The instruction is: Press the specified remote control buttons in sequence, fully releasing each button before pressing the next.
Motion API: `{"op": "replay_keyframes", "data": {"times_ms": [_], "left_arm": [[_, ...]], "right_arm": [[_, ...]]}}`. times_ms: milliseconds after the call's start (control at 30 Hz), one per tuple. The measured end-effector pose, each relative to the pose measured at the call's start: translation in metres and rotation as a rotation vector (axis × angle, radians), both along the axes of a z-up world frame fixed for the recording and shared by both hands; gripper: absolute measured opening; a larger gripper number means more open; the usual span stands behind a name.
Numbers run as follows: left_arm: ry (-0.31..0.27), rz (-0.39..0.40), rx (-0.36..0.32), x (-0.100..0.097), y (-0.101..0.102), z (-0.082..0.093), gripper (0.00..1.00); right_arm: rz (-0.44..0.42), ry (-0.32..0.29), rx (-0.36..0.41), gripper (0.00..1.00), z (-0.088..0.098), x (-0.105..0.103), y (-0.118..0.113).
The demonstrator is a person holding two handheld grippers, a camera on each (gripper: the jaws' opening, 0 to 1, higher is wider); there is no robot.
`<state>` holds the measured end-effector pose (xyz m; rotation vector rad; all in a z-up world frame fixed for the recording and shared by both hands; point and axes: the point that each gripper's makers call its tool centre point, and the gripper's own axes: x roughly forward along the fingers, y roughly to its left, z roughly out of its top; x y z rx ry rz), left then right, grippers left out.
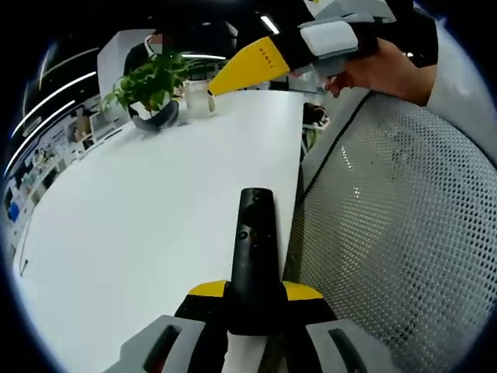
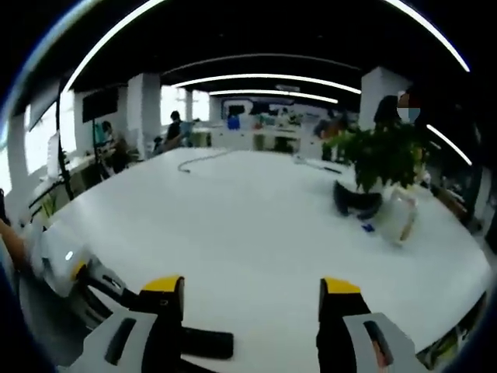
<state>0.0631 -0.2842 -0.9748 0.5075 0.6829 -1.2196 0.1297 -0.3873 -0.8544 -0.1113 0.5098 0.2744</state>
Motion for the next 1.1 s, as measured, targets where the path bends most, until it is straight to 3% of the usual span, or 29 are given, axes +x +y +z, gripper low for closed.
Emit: {"op": "replay_keyframes", "data": {"times_ms": [200, 467, 567, 933, 1100], "left_arm": [[-0.001, -0.015, 0.018, 0.000, 0.000, -0.001, 0.24], [0.003, -0.028, 0.025, 0.001, -0.001, -0.001, 0.24], [0.008, -0.036, 0.030, 0.003, 0.000, -0.001, 0.24], [0.019, -0.071, 0.058, 0.010, 0.005, -0.001, 0.24], [-0.003, -0.101, 0.077, 0.014, 0.005, 0.000, 0.23]], "right_arm": [[-0.006, -0.057, -0.006, 0.77, 0.009, 0.002, -0.001], [-0.030, -0.096, -0.052, 0.96, 0.011, 0.006, -0.006], [-0.016, -0.070, -0.058, 0.97, 0.005, 0.006, -0.003], [-0.014, -0.067, -0.059, 0.98, 0.004, 0.005, -0.003], [-0.002, -0.052, -0.075, 0.97, 0.000, 0.005, -0.002]]}}
